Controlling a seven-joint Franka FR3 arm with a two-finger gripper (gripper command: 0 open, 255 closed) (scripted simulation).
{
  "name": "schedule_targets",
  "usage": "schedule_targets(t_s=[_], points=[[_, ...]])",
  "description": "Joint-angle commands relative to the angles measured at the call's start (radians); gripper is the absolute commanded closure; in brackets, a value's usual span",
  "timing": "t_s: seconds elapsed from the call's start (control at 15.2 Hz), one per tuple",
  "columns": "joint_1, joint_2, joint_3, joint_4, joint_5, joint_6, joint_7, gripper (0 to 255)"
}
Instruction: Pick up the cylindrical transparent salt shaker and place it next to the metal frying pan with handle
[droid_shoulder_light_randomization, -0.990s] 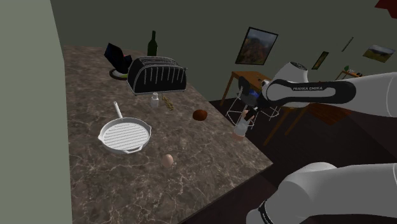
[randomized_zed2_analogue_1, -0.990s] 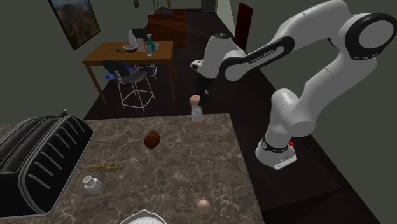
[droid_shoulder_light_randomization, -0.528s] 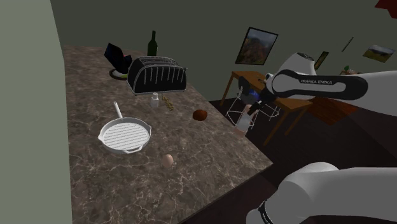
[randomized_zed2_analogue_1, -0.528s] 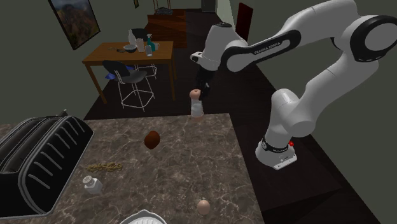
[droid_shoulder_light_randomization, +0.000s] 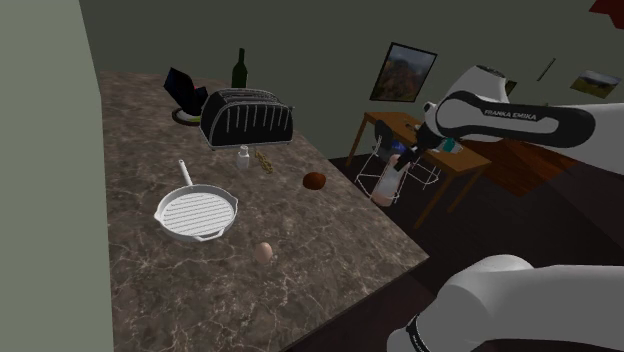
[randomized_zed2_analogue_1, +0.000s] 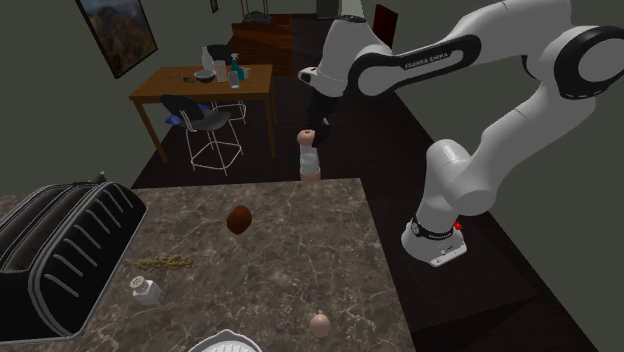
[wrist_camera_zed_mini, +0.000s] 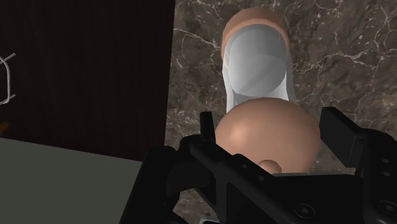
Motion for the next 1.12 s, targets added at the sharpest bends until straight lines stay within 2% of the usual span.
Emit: schedule_targets(t_s=[0.0,1.06], points=[[0.002,-0.006,0.006,0.025,0.004,-0.031,0.0,255],[0.017,-0.003,0.036,0.24,0.031,-0.244,-0.003,255]])
